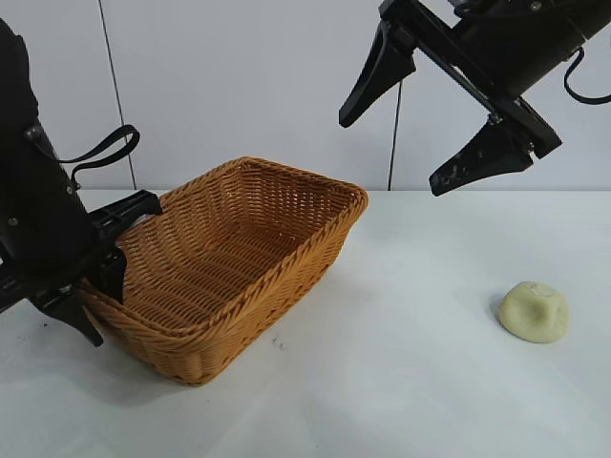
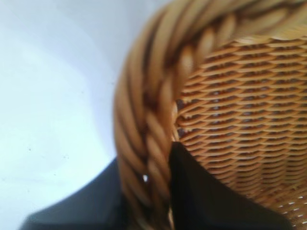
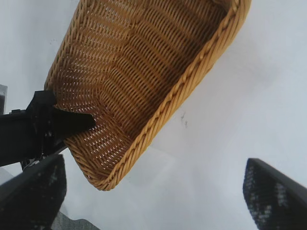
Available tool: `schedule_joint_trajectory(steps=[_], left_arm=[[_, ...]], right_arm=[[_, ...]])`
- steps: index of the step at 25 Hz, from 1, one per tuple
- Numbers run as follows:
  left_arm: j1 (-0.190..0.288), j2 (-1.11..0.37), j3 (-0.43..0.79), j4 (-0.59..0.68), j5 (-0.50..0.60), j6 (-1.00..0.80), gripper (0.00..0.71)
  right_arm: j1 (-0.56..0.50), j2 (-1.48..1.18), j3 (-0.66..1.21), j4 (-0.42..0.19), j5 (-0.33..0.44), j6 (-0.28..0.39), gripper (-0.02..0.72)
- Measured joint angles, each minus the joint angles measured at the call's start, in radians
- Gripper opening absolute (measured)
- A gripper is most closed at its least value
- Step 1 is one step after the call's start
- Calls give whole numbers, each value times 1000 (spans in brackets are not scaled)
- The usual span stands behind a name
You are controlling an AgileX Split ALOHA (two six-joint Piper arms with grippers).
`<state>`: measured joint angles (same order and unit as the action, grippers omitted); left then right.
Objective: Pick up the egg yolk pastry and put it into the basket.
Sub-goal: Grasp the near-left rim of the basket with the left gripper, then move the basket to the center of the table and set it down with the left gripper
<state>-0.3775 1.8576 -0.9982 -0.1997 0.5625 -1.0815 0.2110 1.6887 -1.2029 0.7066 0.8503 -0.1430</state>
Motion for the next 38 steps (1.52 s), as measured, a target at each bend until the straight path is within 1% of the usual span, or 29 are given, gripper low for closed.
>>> schedule_joint_trajectory(steps=[1,4,6,8,12,14,24,31,34,38], left_arm=[[1,0,0,-5,-6,-1,112],[5,0,0,-10,-9,1,111],[15,0,-4,-29,-5,27,111],[38,0,-22,-71,18,96,111],[96,0,-85,-200,85,317,108],[108,1,-118,-221,121,409,108],[109,9,-233,-211,189,587,108],[109,9,-244,-120,220,636,108],[110,15,-251,-113,225,649,108],[110,81,-324,-141,306,735,108]], right_arm=[[0,0,0,0,0,0,694],[0,0,0,0,-1,0,694],[0,0,0,0,-1,0,694],[0,0,0,0,-1,0,694],[0,0,0,0,-1,0,694],[0,0,0,0,-1,0,694],[0,0,0,0,0,0,694],[0,0,0,0,1,0,694],[0,0,0,0,1,0,694],[0,0,0,0,3,0,694]])
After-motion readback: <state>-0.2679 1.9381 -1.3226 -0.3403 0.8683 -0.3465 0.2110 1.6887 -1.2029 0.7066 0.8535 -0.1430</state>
